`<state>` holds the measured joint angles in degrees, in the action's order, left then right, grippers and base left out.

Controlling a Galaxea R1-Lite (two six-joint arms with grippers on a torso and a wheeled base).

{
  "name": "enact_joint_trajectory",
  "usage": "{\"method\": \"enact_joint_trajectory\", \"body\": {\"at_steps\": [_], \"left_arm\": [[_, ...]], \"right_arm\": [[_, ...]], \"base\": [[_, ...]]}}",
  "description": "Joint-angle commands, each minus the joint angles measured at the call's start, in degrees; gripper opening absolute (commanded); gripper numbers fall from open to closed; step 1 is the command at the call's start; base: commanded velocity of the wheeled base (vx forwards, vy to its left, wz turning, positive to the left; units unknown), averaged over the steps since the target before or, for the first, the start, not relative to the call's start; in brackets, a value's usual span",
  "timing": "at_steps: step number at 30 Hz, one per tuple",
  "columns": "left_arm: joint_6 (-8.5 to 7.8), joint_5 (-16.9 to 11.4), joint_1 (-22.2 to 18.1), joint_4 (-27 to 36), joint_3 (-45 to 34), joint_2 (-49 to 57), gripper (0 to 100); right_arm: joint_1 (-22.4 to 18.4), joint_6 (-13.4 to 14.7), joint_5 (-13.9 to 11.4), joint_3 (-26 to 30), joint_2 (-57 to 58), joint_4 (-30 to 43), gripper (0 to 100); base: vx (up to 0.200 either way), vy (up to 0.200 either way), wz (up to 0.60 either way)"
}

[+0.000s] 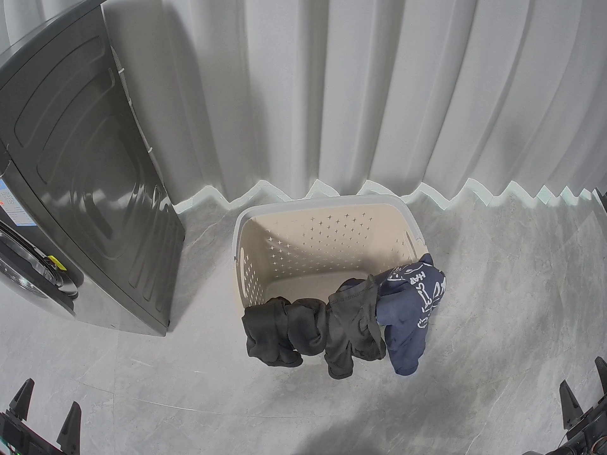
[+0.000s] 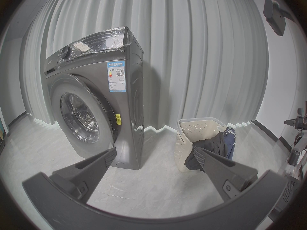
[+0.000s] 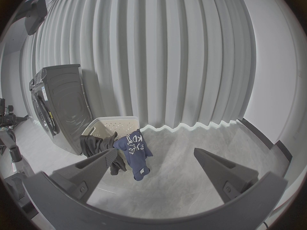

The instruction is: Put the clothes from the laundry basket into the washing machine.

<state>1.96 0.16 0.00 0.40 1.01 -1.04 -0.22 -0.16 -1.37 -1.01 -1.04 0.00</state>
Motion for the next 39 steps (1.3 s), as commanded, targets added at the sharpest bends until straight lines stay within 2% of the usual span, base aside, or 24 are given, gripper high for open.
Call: {"method": "enact_joint_trajectory", "body": {"at_steps": [1,9,17,21,30,36,39], "left_arm": [[0.15,0.0,0.0,0.0,-0.8,0.9,100],[0.15,0.0,0.0,0.0,-0.8,0.9,100],[0.15,0.0,0.0,0.0,-0.8,0.9,100],[0.15,0.0,0.0,0.0,-0.8,0.9,100],[0.15,0.0,0.0,0.0,-0.8,0.9,100],[0.15,0.0,0.0,0.0,-0.8,0.9,100],[0.15,0.0,0.0,0.0,-0.8,0.9,100]], "right_arm": [[0.0,0.0,0.0,1.0,1.0,0.0,100],[0.0,0.0,0.0,1.0,1.0,0.0,100],[0.0,0.0,0.0,1.0,1.0,0.0,100],[0.0,0.0,0.0,1.0,1.0,0.0,100],[0.0,0.0,0.0,1.0,1.0,0.0,100],[0.0,0.0,0.0,1.0,1.0,0.0,100],[0.0,0.0,0.0,1.0,1.0,0.0,100]], "base": [[0.2,0.0,0.0],[0.2,0.0,0.0],[0.0,0.0,0.0],[0.2,0.0,0.0],[0.0,0.0,0.0],[0.2,0.0,0.0],[0.0,0.0,0.0]]}}
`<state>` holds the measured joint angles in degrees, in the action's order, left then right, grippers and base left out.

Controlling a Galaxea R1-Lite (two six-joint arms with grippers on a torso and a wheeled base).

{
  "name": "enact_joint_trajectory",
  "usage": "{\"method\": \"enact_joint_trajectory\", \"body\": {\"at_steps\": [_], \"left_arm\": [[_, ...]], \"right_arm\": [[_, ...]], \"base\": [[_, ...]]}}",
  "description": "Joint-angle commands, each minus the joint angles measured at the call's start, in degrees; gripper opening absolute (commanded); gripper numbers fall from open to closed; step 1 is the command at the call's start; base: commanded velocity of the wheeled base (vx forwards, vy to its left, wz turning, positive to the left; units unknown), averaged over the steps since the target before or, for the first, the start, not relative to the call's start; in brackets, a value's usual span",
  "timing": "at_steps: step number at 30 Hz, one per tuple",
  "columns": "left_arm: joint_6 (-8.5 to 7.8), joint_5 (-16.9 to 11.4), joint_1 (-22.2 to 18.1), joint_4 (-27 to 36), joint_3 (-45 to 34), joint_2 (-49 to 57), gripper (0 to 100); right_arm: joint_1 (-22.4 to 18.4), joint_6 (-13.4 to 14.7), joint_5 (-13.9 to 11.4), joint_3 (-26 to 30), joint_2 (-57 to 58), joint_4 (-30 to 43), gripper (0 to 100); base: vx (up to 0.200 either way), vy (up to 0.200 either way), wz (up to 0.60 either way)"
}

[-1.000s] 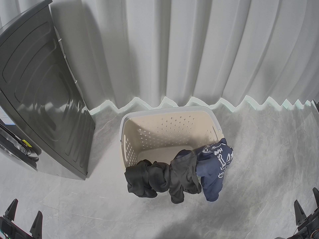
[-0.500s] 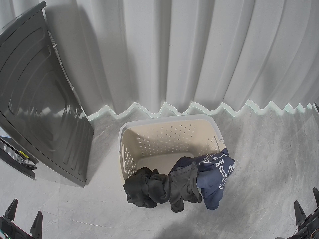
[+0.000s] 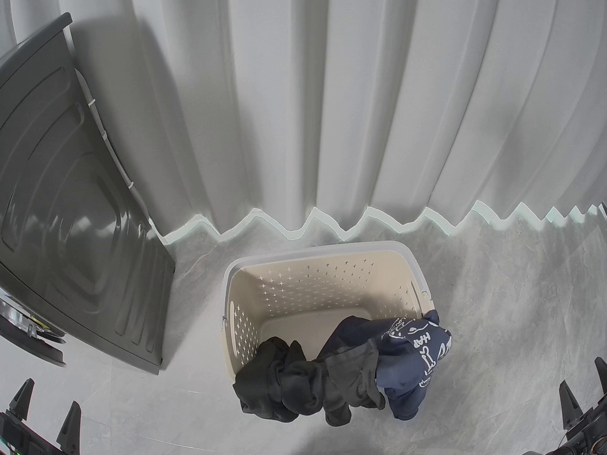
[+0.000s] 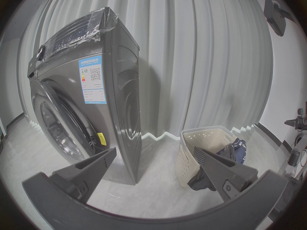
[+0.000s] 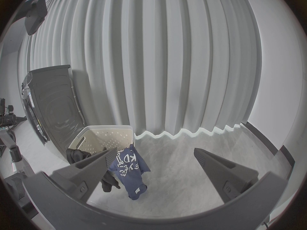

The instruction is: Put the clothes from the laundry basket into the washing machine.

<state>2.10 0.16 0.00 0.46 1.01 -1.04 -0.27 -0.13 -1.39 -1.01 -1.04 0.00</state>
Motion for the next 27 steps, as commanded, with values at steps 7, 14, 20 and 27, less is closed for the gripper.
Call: {"method": "enact_joint_trajectory", "body": {"at_steps": [7,14,20,27], "left_arm": [[0.19,0.1,0.0,0.0,-0.8,0.9,100],[0.1,0.1,0.0,0.0,-0.8,0.9,100],[0.19,0.1,0.0,0.0,-0.8,0.9,100],[0.1,0.3,0.0,0.0,-0.8,0.9,100]], "right_arm": [[0.0,0.0,0.0,1.0,1.0,0.0,100],[0.0,0.0,0.0,1.0,1.0,0.0,100],[0.0,0.0,0.0,1.0,1.0,0.0,100],[0.0,0.0,0.0,1.0,1.0,0.0,100]], "base": [[0.0,-0.029,0.0],[0.0,-0.057,0.0],[0.0,0.0,0.0],[0.171,0.0,0.0]]}}
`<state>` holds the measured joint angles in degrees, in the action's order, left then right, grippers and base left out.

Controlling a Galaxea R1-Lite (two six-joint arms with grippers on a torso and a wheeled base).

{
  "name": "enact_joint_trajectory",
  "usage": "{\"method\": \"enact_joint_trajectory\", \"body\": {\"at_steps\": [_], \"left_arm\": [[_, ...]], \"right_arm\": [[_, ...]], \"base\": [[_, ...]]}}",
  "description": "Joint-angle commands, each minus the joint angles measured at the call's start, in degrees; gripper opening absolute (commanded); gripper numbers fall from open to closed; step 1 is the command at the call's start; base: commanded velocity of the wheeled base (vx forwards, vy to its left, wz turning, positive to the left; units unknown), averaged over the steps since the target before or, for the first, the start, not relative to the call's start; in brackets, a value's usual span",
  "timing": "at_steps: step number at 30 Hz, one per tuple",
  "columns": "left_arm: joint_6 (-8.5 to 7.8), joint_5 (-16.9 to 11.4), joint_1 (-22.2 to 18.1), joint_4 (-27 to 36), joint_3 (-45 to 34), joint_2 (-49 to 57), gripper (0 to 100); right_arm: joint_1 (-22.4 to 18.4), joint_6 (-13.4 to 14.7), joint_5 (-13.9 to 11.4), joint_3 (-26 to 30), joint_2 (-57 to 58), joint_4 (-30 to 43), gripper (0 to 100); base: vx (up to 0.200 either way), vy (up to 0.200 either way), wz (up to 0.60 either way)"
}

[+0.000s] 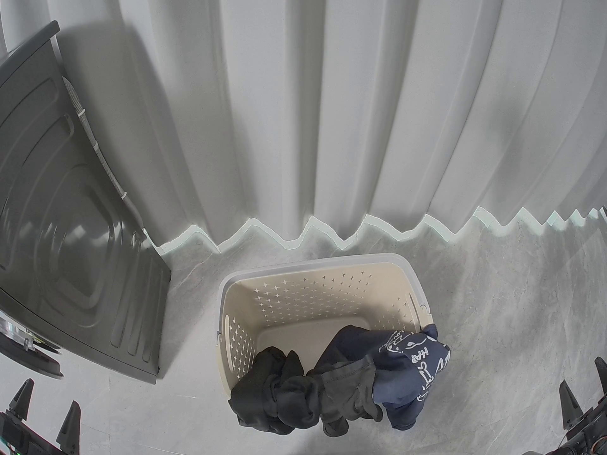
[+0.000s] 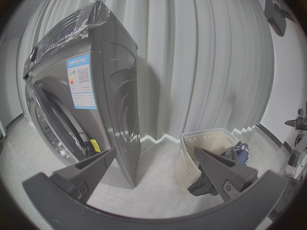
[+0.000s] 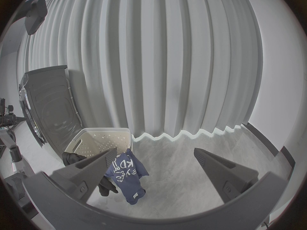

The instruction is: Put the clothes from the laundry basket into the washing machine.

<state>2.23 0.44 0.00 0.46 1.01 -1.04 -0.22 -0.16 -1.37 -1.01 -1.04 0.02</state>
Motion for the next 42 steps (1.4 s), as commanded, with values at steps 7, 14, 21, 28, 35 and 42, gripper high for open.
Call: {"method": "enact_joint_trajectory", "body": {"at_steps": [7,14,21,28,35,42], "left_arm": [[-0.03,0.0,0.0,0.0,-0.8,0.9,100],[-0.03,0.0,0.0,0.0,-0.8,0.9,100],[0.05,0.0,0.0,0.0,-0.8,0.9,100],[-0.03,0.0,0.0,0.0,-0.8,0.9,100],[-0.03,0.0,0.0,0.0,-0.8,0.9,100],[0.05,0.0,0.0,0.0,-0.8,0.9,100]], "right_arm": [[0.0,0.0,0.0,1.0,1.0,0.0,100],[0.0,0.0,0.0,1.0,1.0,0.0,100],[0.0,0.0,0.0,1.0,1.0,0.0,100],[0.0,0.0,0.0,1.0,1.0,0.0,100],[0.0,0.0,0.0,1.0,1.0,0.0,100],[0.0,0.0,0.0,1.0,1.0,0.0,100]], "base": [[0.0,0.0,0.0],[0.171,0.0,0.0],[0.029,0.0,0.0],[0.171,0.0,0.0],[0.0,0.0,0.0],[0.171,0.0,0.0]]}}
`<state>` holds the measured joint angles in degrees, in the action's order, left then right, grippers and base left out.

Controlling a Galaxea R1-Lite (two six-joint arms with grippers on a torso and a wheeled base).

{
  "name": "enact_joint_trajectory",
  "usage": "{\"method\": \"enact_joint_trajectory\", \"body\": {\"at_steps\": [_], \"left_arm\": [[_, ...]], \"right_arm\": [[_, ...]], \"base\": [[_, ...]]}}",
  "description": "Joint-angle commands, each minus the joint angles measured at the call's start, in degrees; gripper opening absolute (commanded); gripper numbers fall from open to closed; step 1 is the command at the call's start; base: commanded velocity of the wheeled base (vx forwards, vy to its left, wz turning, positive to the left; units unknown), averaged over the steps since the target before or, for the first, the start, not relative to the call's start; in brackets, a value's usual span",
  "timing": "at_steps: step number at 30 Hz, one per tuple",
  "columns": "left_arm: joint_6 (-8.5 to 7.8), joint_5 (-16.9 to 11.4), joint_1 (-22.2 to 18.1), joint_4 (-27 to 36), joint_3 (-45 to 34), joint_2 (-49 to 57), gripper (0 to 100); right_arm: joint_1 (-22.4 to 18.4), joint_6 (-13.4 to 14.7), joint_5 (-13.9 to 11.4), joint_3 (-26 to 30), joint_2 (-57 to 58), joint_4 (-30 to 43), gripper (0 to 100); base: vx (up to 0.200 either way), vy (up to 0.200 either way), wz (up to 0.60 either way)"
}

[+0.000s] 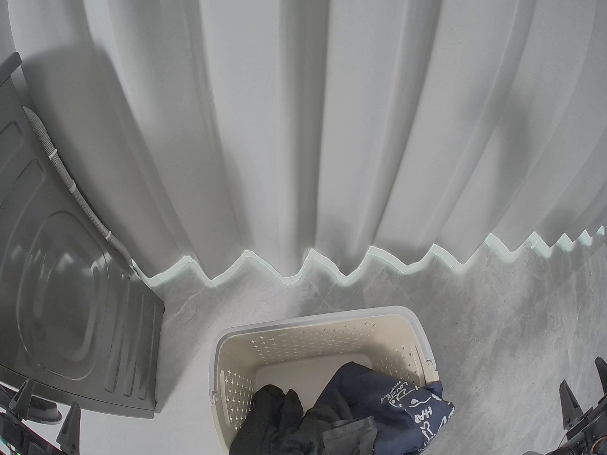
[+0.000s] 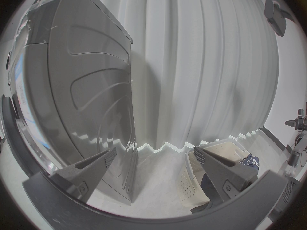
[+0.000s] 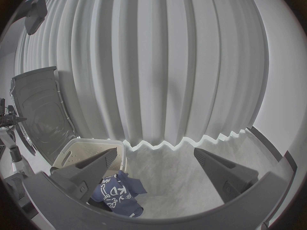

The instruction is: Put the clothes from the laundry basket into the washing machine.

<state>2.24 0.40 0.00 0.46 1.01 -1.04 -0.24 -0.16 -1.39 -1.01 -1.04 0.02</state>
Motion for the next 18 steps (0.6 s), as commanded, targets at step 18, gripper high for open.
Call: {"method": "enact_joint_trajectory", "body": {"at_steps": [18], "left_arm": [[-0.05,0.0,0.0,0.0,-0.8,0.9,100]], "right_arm": [[0.0,0.0,0.0,1.0,1.0,0.0,100]], "base": [[0.067,0.0,0.0]]}}
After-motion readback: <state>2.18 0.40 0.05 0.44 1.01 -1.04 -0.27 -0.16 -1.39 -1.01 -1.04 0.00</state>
